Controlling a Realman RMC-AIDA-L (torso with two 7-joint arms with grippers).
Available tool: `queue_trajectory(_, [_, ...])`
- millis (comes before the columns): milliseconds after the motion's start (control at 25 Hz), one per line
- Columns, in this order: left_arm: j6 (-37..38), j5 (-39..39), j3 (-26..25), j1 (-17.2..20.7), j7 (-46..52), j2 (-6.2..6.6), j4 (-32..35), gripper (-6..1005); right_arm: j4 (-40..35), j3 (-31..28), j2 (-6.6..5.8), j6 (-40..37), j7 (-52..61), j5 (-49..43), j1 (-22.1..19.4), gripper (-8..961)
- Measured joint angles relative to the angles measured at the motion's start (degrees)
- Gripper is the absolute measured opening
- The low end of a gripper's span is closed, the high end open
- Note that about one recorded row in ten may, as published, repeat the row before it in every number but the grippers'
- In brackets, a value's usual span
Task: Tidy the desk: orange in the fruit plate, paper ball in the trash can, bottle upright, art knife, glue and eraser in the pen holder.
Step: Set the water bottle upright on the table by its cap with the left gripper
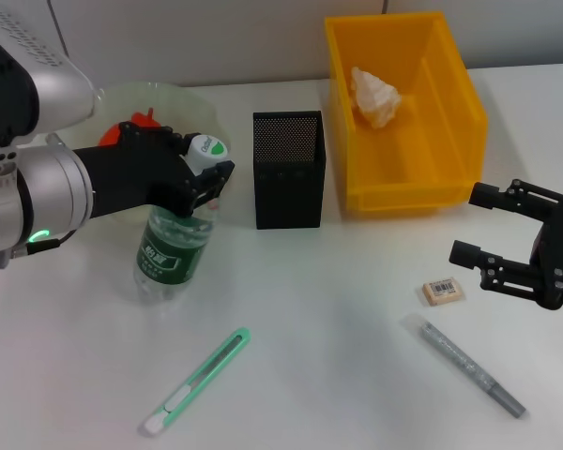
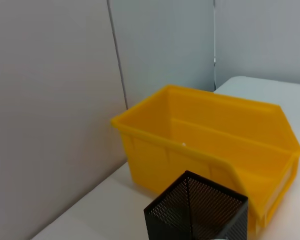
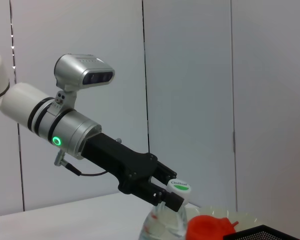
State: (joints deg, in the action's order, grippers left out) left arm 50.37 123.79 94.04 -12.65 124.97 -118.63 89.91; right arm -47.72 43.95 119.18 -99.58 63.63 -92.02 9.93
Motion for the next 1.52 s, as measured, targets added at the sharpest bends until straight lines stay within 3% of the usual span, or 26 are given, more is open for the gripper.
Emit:
queue_trajectory(280, [-0.46, -4.18, 0.0, 0.81, -3.14, 0.15, 0.1, 439, 0.0, 0.0, 0.0, 0.0, 0.0, 0.0, -0.01, 730])
queue_trajectory(1520, [0.05, -4.81, -2.29, 1.95, -4.41, 0.14, -0.97, 439, 0.0, 0.0, 0.0, 0.48, 0.0, 0.0, 0.46, 729])
